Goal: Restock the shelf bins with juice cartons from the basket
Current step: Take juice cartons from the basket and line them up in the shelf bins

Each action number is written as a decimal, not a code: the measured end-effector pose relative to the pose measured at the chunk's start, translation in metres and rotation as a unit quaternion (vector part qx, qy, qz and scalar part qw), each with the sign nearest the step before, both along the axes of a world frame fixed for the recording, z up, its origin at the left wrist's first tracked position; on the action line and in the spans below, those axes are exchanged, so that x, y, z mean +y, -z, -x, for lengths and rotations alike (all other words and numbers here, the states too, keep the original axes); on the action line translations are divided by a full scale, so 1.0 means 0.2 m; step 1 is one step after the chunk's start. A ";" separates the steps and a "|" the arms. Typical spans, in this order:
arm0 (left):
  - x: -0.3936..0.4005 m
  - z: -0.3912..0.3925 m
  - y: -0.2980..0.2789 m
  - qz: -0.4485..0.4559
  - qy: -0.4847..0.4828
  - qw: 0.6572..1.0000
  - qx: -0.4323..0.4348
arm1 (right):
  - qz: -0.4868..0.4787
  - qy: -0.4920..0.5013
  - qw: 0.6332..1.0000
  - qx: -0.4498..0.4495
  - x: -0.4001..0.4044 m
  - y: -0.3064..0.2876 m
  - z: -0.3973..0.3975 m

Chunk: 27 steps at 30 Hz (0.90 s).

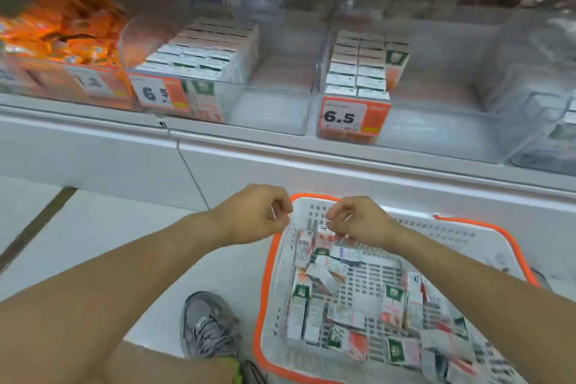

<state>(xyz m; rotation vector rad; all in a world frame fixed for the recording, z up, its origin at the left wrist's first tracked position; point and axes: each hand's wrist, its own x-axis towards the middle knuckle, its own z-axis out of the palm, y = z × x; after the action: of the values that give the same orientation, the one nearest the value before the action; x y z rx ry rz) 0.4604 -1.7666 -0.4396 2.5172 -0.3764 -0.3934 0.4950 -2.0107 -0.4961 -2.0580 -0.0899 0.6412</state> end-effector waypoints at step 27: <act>-0.60 0.01 1.29 0.035 -0.309 0.921 0.235 | 0.229 -0.017 0.973 -0.026 -0.24 1.17 0.04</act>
<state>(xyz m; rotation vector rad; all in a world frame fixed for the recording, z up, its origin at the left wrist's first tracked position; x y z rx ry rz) 0.4578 -1.8876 -0.6984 2.2169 0.5693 -0.6783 0.4877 -2.0585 -0.7306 -2.5226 -0.0058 0.6740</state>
